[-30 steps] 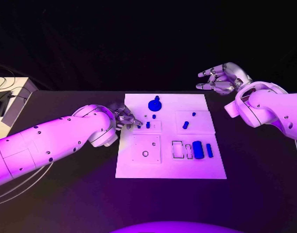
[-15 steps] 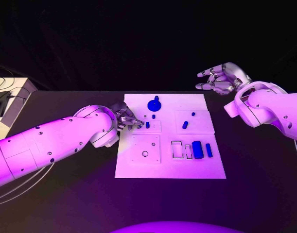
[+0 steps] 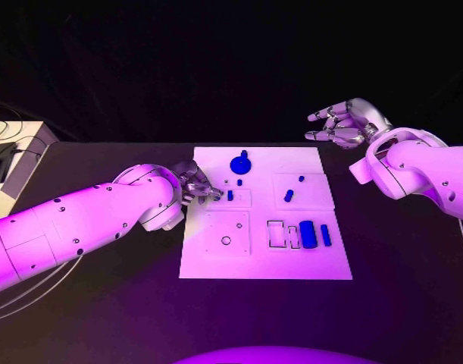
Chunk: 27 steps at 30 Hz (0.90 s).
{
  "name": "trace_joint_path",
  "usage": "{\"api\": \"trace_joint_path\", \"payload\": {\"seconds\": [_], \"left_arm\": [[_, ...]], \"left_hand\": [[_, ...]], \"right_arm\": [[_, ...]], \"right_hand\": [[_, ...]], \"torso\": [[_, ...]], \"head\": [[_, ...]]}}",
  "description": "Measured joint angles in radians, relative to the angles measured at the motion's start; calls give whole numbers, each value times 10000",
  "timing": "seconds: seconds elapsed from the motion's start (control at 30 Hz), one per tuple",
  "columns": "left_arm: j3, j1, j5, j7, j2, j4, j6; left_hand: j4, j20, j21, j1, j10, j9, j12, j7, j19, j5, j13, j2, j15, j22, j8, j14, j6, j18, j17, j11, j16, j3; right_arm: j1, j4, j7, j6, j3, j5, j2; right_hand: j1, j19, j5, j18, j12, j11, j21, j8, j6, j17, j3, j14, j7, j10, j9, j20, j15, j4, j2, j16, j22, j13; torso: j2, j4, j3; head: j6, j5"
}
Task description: Assemble the parts on the task board
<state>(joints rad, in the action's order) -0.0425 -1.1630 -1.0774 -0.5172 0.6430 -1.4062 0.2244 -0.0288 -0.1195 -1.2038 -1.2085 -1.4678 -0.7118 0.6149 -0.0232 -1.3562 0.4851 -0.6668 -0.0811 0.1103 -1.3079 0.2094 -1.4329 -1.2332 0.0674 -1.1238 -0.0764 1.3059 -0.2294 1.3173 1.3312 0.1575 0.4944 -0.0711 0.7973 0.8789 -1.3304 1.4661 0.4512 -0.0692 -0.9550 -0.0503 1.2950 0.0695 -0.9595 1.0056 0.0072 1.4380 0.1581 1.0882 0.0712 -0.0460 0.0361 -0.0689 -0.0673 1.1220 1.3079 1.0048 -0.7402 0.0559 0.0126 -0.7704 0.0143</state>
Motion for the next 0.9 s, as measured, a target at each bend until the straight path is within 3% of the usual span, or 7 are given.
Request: {"api": "trace_joint_path", "payload": {"seconds": [0.9], "left_arm": [[-39, 9, -143, -128, 94, 5, -120]], "left_hand": [[55, 0, 2, 0, 2, -43, 0, 3, 0, 1, 37, 0, -1, 3, 73, 1, 3, 0, -27, 2, 40, -55]], "right_arm": [[-17, -13, 4, -5, 0, -5, -6]], "right_hand": [[41, 0, 0, 0, 0, -18, 0, 0, -12, -9, 0, 0, 33, 16, 0, 0, -1, 0, 41, 0, -4, -3]], "torso": [[-3, -6, -12]], "head": [[-2, -26]]}}
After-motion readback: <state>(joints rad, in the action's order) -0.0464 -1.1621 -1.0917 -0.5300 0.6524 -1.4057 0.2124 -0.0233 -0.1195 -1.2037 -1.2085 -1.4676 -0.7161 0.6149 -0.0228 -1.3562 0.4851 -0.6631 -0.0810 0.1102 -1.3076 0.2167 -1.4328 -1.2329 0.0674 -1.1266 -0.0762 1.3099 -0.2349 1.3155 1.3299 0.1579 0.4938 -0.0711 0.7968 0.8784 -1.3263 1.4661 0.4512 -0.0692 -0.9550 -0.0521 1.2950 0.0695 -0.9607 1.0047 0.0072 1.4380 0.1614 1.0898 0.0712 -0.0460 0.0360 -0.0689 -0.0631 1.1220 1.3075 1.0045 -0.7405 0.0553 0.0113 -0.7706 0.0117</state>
